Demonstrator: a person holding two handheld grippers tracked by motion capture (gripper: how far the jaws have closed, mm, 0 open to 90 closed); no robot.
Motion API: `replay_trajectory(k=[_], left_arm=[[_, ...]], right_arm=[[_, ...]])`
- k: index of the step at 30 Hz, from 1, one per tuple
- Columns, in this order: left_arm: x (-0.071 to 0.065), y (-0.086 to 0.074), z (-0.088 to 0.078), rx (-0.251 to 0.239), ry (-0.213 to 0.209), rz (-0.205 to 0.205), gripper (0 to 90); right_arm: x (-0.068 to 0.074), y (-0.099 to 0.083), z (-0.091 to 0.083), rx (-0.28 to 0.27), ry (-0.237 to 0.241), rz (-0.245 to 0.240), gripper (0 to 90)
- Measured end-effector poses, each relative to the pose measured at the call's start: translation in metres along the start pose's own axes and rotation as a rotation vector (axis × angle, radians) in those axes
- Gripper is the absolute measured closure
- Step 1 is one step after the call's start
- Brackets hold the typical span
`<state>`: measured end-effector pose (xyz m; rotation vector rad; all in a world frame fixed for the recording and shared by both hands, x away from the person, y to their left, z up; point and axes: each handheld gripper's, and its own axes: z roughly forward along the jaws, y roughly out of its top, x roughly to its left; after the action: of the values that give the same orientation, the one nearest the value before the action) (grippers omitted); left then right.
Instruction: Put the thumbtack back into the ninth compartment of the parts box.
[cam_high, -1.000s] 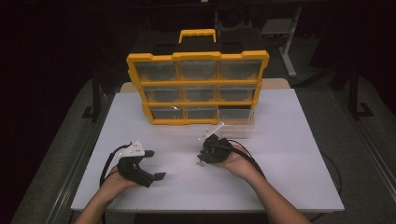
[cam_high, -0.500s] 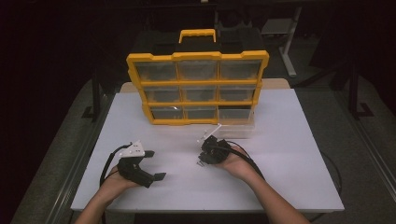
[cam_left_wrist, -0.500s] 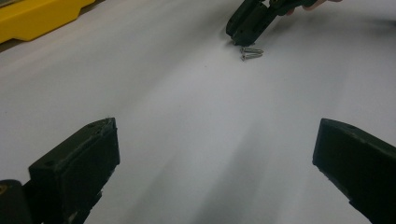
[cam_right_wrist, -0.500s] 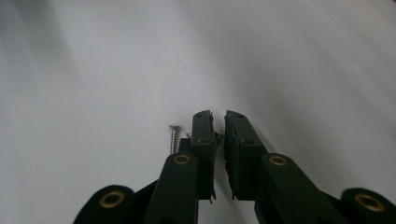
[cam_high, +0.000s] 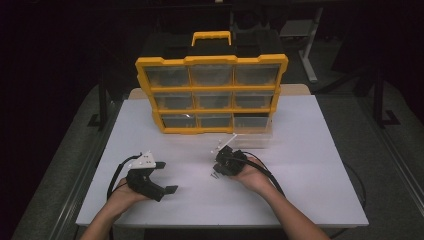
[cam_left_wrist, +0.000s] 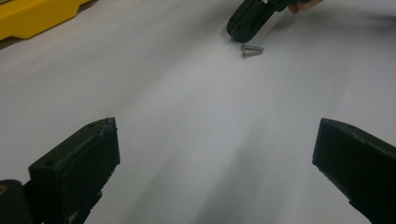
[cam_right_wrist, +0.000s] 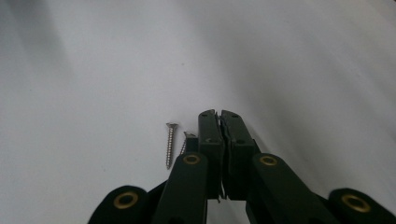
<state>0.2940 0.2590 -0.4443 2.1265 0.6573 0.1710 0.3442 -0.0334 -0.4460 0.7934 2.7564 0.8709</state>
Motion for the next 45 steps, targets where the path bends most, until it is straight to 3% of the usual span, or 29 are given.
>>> replay_trajectory(k=[4,16,45], left_arm=[[0.000,0.000,0.000,-0.006,-0.004,0.012,4.2],[0.000,-0.002,0.002,-0.011,0.002,0.016,0.0],[0.000,-0.003,0.003,-0.013,0.011,0.015,0.0]], right_arm=[[-0.001,0.000,0.000,0.000,0.003,-0.009,86.9],[0.002,0.004,-0.006,0.012,0.023,-0.028,86.9],[-0.007,0.014,-0.054,-0.015,0.075,-0.038,86.9]])
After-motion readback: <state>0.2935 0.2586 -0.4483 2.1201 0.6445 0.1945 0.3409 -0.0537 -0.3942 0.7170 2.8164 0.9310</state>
